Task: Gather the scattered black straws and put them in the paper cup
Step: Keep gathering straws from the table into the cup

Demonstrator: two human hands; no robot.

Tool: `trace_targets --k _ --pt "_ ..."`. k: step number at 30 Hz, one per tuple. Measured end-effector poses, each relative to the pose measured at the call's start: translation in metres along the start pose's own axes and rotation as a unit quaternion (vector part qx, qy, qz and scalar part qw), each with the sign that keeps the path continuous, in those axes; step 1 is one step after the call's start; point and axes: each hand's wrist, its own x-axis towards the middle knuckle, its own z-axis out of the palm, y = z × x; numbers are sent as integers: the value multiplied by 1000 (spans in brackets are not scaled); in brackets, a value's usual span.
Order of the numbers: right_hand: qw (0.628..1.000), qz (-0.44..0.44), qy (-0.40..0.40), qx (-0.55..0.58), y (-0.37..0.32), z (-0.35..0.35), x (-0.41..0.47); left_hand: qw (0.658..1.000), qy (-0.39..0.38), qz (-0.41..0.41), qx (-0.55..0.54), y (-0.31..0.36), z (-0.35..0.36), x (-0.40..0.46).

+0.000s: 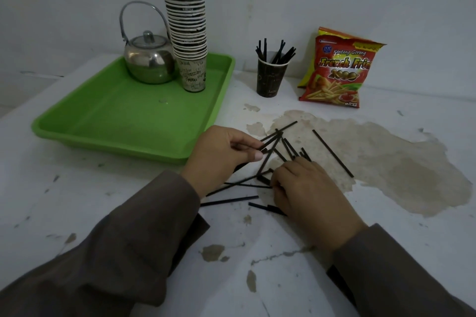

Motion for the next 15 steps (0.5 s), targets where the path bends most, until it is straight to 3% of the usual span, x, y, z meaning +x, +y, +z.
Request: trace_targets --k 9,15 --pt "984 -22 -120 128 19 -34 -13 994 7 92 -60 18 -8 -4" --pt "979 -12 -177 103 19 -40 -22 984 38 141 -104 21 -6 -7"
